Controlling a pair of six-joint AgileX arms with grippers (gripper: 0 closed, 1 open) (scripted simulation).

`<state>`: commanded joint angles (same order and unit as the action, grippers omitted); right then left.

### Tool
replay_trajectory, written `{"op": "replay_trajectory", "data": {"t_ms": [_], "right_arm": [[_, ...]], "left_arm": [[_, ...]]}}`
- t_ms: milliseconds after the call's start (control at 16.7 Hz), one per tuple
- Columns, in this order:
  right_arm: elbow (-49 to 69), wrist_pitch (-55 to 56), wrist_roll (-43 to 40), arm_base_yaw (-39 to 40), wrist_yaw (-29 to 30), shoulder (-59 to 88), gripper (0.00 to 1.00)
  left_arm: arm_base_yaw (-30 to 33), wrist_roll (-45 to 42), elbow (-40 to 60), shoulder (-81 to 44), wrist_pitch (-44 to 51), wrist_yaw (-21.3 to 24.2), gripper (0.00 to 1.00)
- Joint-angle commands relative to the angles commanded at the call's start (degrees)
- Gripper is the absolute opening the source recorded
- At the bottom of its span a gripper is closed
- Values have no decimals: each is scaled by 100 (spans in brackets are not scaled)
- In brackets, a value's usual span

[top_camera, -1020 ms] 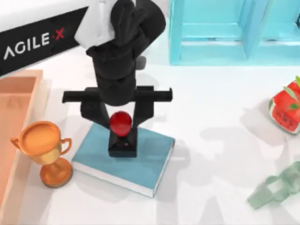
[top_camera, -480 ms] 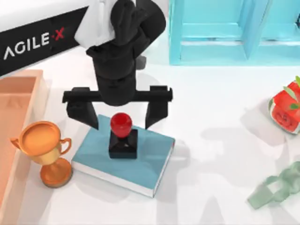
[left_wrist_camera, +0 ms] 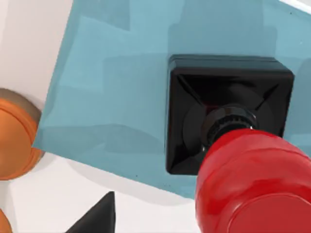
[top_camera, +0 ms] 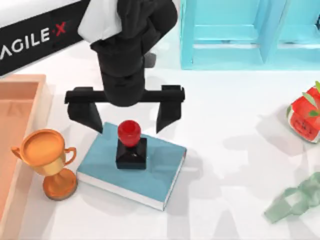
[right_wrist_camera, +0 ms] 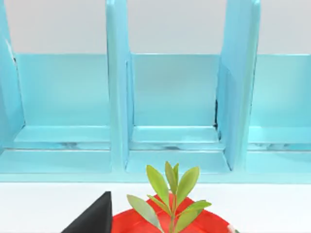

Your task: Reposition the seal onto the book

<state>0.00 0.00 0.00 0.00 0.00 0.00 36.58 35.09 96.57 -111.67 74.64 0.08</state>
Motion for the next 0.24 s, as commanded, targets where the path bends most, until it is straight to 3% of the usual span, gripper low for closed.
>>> {"op": "replay_trajectory", "data": {"t_ms": [240], "right_arm": [[0, 0, 0, 0, 0, 0, 100]], "left_arm": [[4, 4, 333, 6, 341, 0, 100]]}}
